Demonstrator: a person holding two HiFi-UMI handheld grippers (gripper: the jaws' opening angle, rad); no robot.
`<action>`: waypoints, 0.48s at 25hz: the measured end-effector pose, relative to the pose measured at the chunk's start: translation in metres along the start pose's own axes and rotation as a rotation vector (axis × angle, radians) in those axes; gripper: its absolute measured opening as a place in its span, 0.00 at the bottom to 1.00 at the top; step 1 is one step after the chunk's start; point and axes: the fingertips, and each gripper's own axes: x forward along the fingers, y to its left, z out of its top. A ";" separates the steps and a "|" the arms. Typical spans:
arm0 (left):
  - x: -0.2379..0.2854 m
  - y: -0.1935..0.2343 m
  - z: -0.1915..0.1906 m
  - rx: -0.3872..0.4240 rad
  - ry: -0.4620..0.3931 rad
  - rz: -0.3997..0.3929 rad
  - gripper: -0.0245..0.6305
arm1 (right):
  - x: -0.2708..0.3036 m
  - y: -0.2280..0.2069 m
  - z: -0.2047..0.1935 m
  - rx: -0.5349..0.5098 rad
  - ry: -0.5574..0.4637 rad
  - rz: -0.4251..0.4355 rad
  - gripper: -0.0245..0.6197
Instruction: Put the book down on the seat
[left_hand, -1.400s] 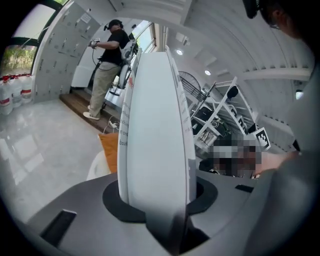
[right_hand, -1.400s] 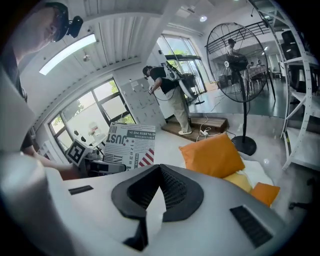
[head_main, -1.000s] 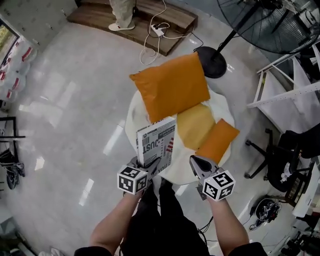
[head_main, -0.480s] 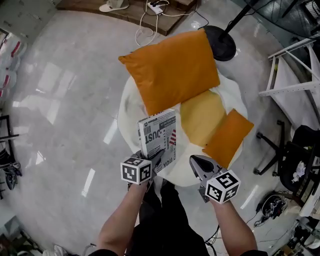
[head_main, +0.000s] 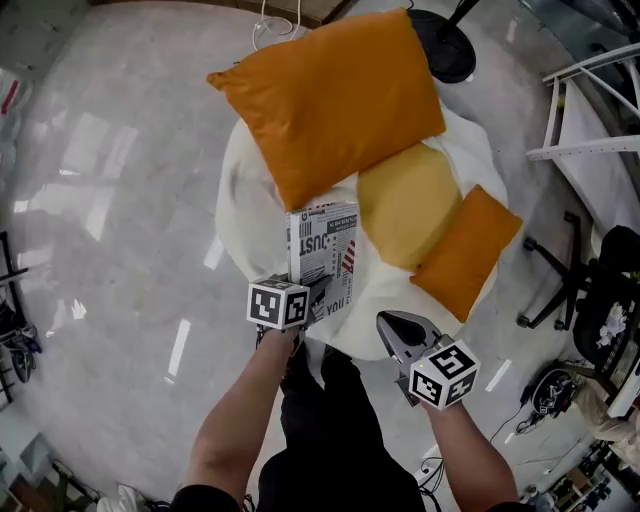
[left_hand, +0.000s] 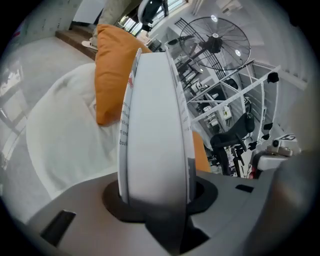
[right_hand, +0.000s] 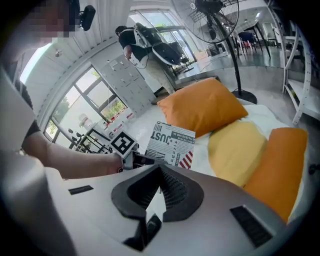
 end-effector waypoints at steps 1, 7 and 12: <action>0.005 0.003 -0.002 0.000 0.015 0.000 0.28 | -0.001 -0.002 -0.005 0.004 0.003 -0.006 0.05; 0.032 0.017 -0.008 0.041 0.088 0.042 0.29 | -0.002 -0.018 -0.014 0.013 -0.009 -0.038 0.05; 0.037 0.026 -0.001 0.165 0.118 0.148 0.33 | 0.001 -0.028 -0.007 0.021 -0.047 -0.052 0.05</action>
